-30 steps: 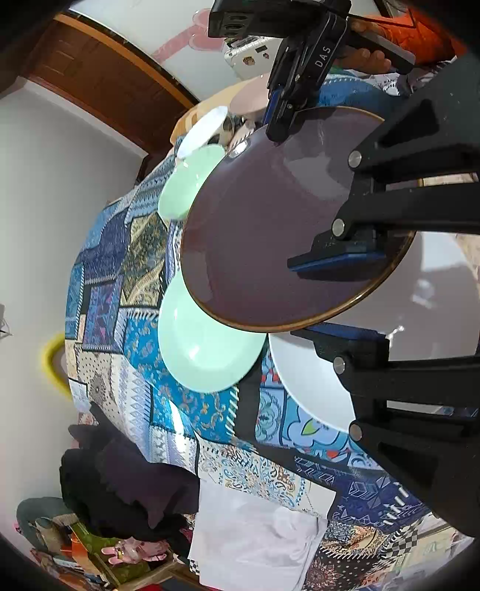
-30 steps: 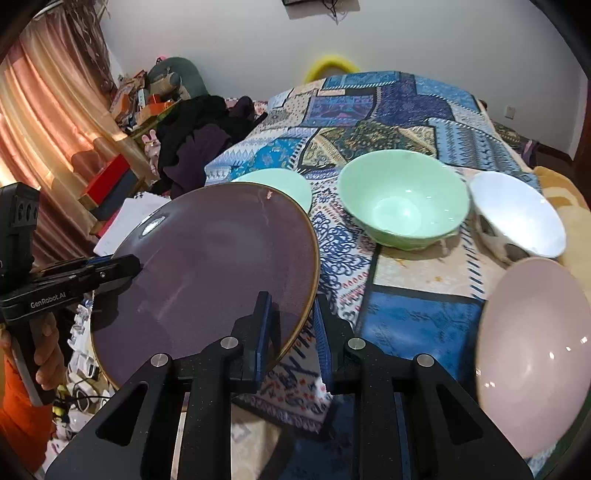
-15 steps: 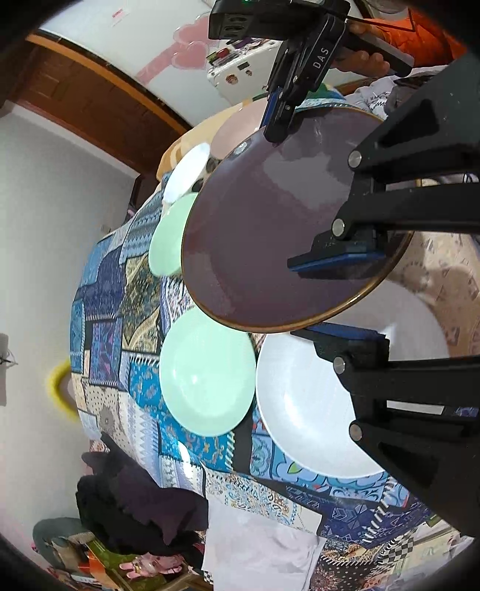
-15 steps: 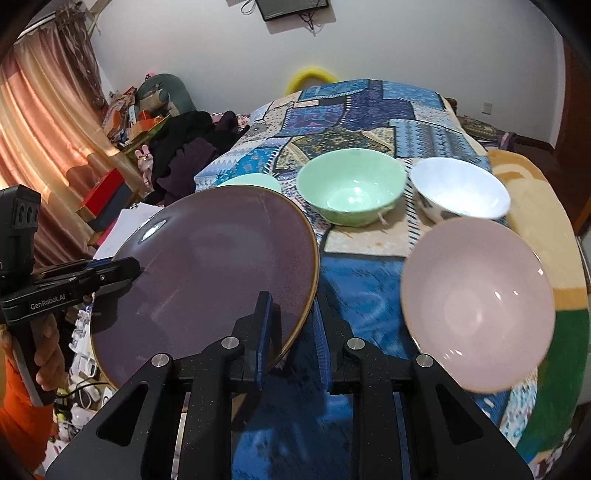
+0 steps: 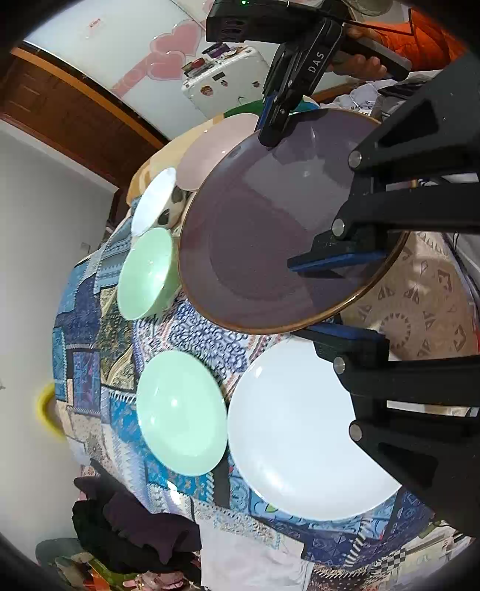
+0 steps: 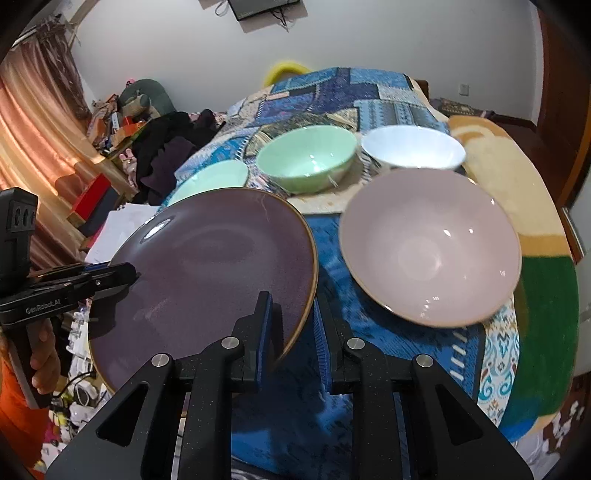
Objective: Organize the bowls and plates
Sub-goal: 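Carry the dark purple plate with the left gripper toward the pink bowl, then lower the purple plate onto the bedspread and open the left gripper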
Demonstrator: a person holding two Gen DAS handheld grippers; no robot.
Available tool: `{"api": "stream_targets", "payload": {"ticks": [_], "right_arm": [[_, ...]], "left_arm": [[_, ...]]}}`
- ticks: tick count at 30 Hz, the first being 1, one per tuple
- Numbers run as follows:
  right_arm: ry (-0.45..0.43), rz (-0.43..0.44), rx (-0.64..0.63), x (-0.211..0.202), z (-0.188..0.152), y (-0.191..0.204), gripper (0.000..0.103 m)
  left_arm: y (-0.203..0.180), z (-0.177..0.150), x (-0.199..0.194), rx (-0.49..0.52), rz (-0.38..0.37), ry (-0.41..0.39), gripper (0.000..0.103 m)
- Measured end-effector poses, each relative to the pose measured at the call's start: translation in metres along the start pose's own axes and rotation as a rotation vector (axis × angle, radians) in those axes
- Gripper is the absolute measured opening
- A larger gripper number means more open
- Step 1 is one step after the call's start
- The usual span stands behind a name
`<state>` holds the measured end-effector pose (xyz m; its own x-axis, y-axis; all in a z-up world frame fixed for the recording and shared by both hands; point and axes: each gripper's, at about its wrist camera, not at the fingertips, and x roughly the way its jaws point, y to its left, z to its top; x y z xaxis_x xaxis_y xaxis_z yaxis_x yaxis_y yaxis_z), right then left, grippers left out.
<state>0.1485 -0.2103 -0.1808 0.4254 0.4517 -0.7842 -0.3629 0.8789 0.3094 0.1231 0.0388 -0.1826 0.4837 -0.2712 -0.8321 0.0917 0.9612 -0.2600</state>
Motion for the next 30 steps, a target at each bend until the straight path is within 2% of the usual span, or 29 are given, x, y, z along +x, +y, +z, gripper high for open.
{"api": "stream_targets", "payload": {"ticks": [14, 21, 30], "right_arm": [[0.087, -0.02, 0.038, 0.024, -0.016, -0.024, 0.02], [0.103, -0.031, 0.039, 0.028, -0.017, -0.027, 0.02], [0.12, -0.043, 0.017, 0.03, -0.016, -0.026, 0.022]], "left_arm": [[-0.005, -0.012, 0.044, -0.009, -0.004, 0.108, 0.027], [0.0, -0.015, 0.063, -0.027, -0.021, 0.15, 0.027], [0.001, -0.017, 0.072, -0.023, -0.021, 0.163, 0.028]]}}
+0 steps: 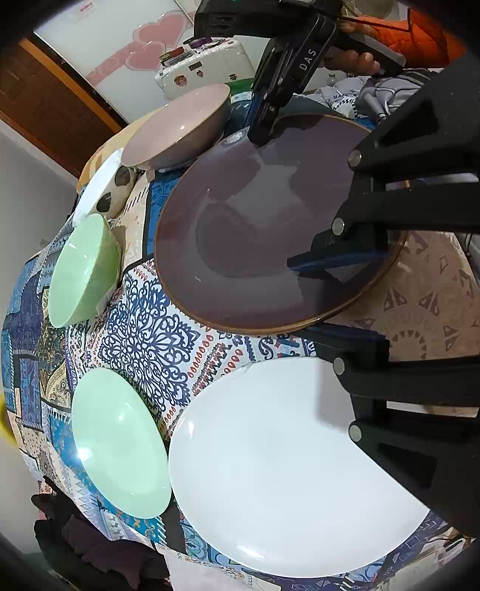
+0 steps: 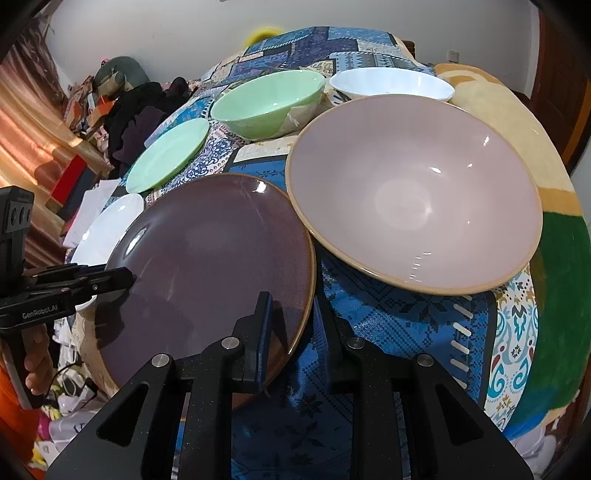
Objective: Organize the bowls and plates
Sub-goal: 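Lower the purple plate onto the bedspread and open the left gripper, then grasp the white plate rim with the left gripper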
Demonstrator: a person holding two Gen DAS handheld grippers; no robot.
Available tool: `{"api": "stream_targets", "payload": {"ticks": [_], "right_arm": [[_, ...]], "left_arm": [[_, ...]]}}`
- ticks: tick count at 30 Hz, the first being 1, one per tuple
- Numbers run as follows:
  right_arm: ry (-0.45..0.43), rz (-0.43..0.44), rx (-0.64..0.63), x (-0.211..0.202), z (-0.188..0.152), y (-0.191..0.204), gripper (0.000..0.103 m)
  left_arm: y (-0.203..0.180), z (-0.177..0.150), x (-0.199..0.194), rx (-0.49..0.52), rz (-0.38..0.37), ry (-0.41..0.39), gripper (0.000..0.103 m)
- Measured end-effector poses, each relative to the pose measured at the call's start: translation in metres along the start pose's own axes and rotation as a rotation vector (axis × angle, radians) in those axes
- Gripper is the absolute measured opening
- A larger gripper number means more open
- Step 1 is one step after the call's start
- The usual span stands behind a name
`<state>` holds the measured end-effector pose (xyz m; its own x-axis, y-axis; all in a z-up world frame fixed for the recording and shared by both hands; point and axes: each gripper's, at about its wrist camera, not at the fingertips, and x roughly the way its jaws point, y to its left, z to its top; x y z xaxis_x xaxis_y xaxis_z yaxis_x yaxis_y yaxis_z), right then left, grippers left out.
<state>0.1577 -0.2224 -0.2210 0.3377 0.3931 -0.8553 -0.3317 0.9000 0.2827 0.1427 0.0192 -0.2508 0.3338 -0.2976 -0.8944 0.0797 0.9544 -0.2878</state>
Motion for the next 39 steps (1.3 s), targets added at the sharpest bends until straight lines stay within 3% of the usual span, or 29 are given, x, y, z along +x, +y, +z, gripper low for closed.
{"api": "stream_targets", "payload": {"ticks": [5, 16, 24, 31, 36, 39], "right_arm": [[0.001, -0.022, -0.009, -0.003, 0.001, 0.003, 0.022], [-0.055, -0.036, -0.021, -0.031, 0.006, 0.01, 0.023], [-0.131, 0.002, -0.081, -0.046, 0.025, 0.04, 0.026], [-0.165, 0.056, -0.161, -0.04, 0.048, 0.078, 0.034], [-0.154, 0.093, -0.225, -0.025, 0.06, 0.105, 0.041], [-0.129, 0.11, -0.268, -0.008, 0.066, 0.124, 0.042]], "left_arm": [[0.0, -0.001, 0.001, 0.001, 0.022, 0.001, 0.028], [-0.001, -0.004, -0.042, 0.023, 0.056, -0.11, 0.03], [0.013, -0.005, -0.089, -0.003, 0.088, -0.232, 0.045], [0.041, -0.008, -0.13, -0.049, 0.164, -0.341, 0.061], [0.071, -0.012, -0.142, -0.109, 0.193, -0.357, 0.076], [0.092, -0.017, -0.141, -0.149, 0.202, -0.342, 0.079]]}}
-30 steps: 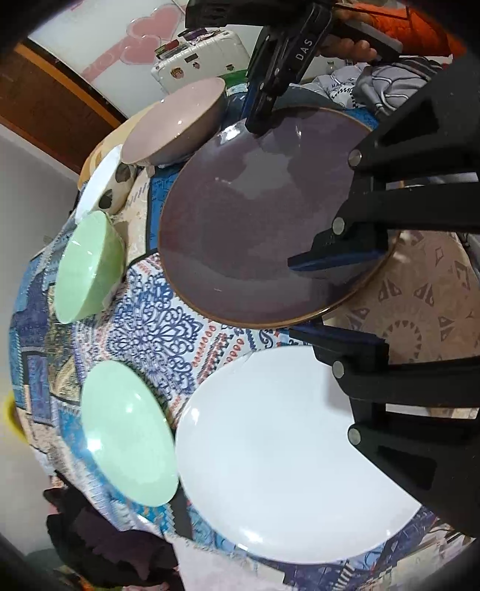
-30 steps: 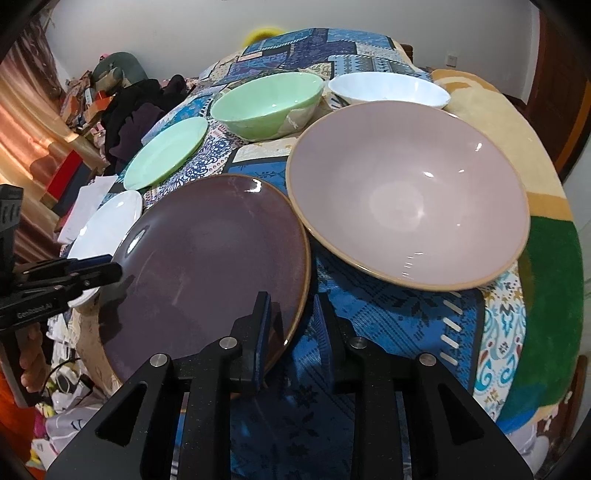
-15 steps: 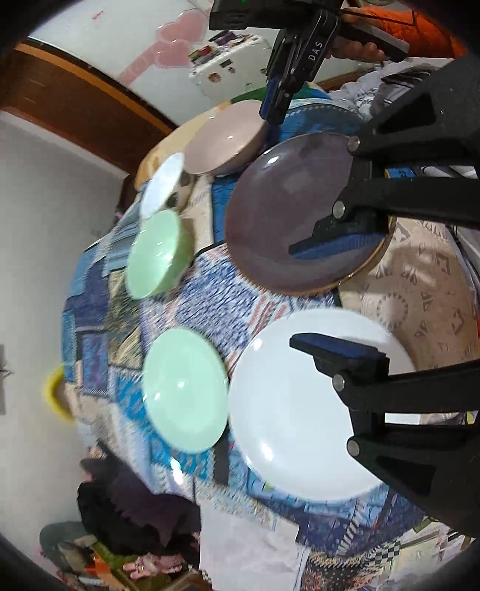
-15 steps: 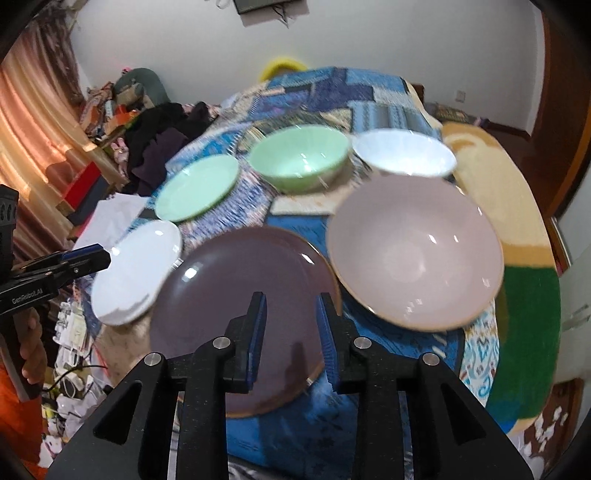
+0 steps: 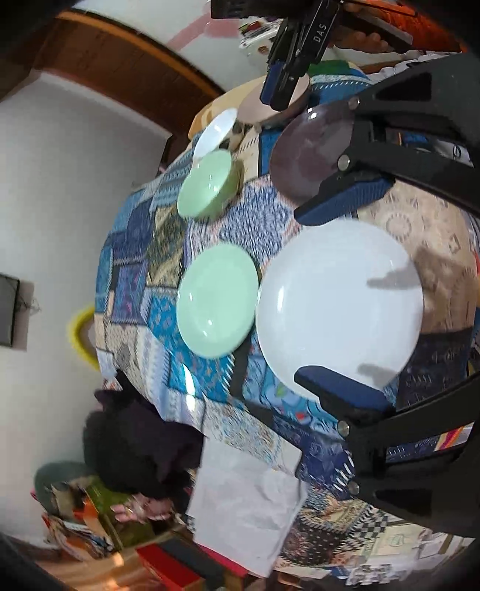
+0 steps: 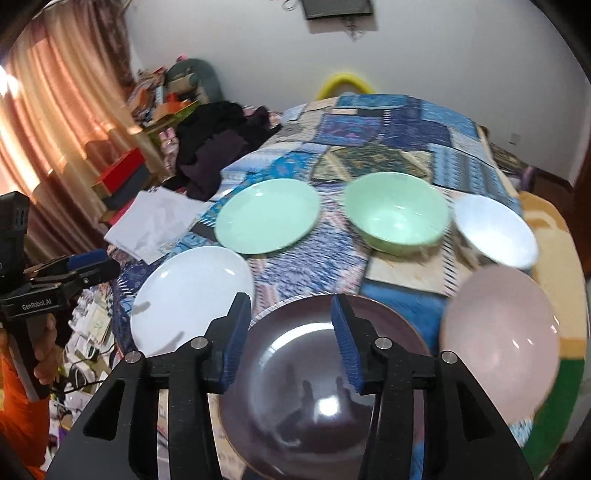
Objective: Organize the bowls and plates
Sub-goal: 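Grasp the white plate rim with the left gripper, then lift the white plate with the left gripper and carry it over the purple plate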
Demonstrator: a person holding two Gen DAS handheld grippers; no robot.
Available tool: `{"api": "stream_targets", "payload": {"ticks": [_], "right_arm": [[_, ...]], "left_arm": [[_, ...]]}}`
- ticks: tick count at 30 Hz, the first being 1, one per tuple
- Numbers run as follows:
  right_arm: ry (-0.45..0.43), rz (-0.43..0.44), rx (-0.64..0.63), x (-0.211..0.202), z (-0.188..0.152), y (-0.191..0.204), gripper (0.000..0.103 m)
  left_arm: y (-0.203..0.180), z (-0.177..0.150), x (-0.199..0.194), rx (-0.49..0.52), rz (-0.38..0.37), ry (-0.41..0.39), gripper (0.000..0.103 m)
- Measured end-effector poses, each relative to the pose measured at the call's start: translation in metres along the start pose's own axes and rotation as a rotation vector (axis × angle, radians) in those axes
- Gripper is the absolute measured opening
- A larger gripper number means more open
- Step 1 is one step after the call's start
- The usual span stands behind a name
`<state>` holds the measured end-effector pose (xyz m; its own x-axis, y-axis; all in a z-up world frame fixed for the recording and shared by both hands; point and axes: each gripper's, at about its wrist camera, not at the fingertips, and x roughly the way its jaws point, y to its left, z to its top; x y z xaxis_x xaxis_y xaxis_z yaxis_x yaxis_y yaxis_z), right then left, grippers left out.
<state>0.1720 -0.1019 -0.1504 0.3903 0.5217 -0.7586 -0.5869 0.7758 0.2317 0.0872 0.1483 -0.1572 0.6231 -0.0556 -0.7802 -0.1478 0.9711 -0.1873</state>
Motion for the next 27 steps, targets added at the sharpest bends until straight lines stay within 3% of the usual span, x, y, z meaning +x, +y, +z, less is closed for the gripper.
{"api": "stream_targets", "payload": {"ticks": [9, 19, 27], "right_arm": [[0.134, 0.035, -0.076, 0.067, 0.011, 0.024, 0.042], [0.282, 0.051, -0.113, 0.117, 0.012, 0.027, 0.042], [0.349, 0.075, -0.166, 0.138, 0.011, 0.035, 0.042]], "left_arm": [[0.05, -0.02, 0.029, -0.085, 0.073, 0.095, 0.079], [0.08, -0.046, 0.053, -0.176, 0.061, 0.173, 0.077], [0.076, -0.055, 0.067, -0.181, 0.03, 0.228, 0.048]]}}
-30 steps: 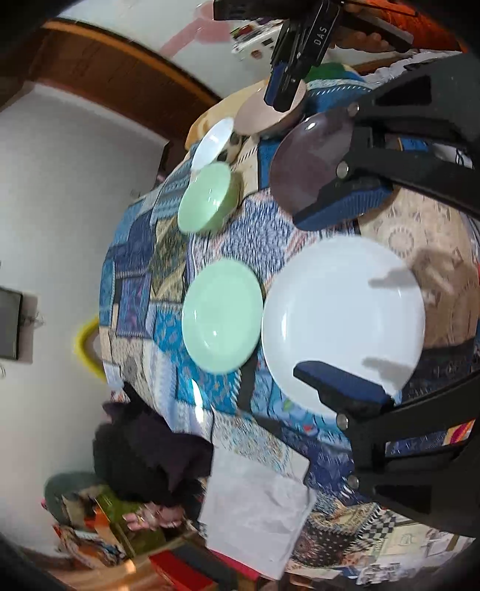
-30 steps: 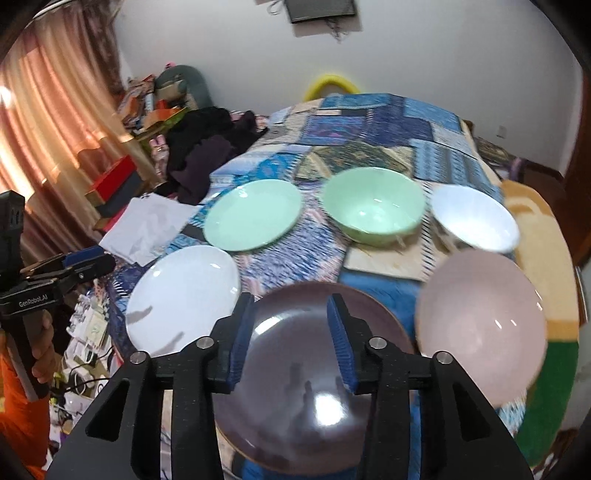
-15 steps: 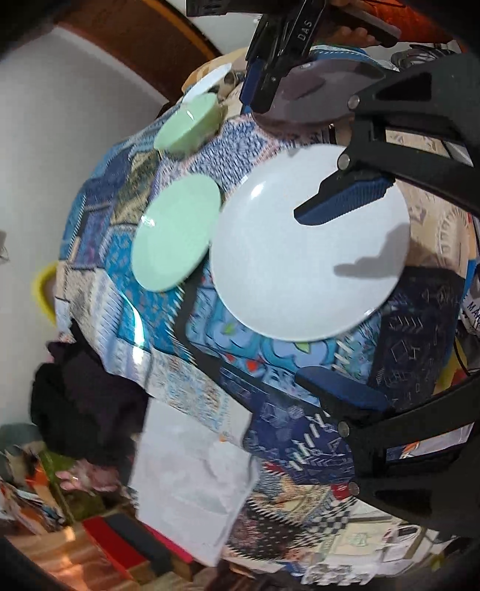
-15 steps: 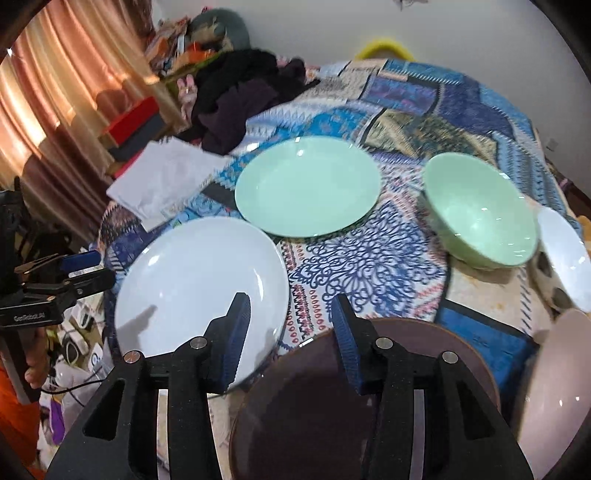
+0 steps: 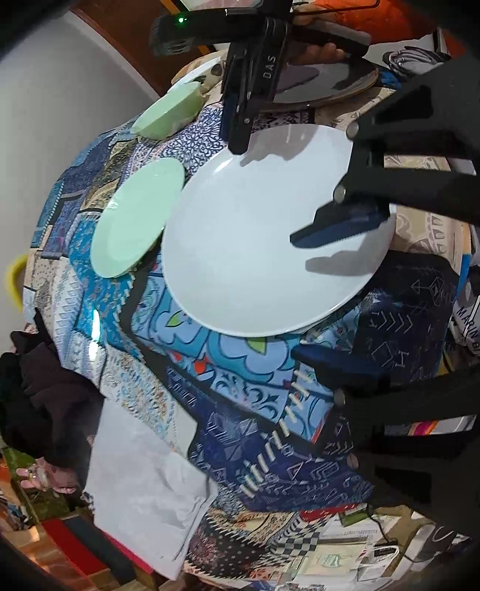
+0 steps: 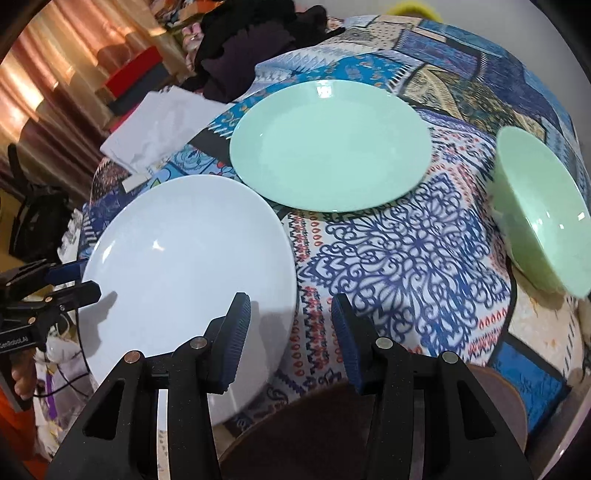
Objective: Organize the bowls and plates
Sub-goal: 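Lift the white plate with the left gripper and carry it over the purple plate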
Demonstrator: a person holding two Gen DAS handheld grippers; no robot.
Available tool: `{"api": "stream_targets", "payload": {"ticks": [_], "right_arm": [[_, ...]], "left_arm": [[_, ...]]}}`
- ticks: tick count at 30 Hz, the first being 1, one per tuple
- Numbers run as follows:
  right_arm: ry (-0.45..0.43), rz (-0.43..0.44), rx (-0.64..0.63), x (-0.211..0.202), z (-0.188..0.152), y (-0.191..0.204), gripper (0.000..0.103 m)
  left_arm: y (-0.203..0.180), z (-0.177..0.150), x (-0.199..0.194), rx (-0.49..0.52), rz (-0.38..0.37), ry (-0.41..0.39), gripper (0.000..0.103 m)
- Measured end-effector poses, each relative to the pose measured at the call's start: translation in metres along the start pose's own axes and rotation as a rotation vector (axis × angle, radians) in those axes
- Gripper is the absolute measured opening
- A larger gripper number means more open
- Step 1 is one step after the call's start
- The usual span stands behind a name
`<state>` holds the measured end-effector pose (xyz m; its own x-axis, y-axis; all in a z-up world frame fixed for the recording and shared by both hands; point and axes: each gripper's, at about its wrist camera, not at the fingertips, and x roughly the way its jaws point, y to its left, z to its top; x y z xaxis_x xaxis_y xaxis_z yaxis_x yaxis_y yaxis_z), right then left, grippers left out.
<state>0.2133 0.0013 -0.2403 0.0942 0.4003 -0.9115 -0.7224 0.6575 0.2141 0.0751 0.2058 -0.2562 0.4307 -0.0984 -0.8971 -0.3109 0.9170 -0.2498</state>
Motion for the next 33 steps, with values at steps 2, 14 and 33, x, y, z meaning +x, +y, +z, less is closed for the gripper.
{"api": "stream_targets", "payload": {"ticks": [2, 14, 33], "right_arm": [[0.002, 0.008, -0.011, 0.001, 0.001, 0.0, 0.04], [0.022, 0.049, -0.054, 0.016, 0.009, 0.002, 0.032], [-0.016, 0.092, 0.084, -0.002, -0.003, 0.002, 0.021]], "left_arm": [[0.001, -0.001, 0.003, -0.011, -0.004, 0.011, 0.045], [-0.004, -0.008, 0.013, -0.025, -0.034, 0.044, 0.041], [-0.004, -0.008, 0.011, -0.059, -0.015, 0.05, 0.039]]}}
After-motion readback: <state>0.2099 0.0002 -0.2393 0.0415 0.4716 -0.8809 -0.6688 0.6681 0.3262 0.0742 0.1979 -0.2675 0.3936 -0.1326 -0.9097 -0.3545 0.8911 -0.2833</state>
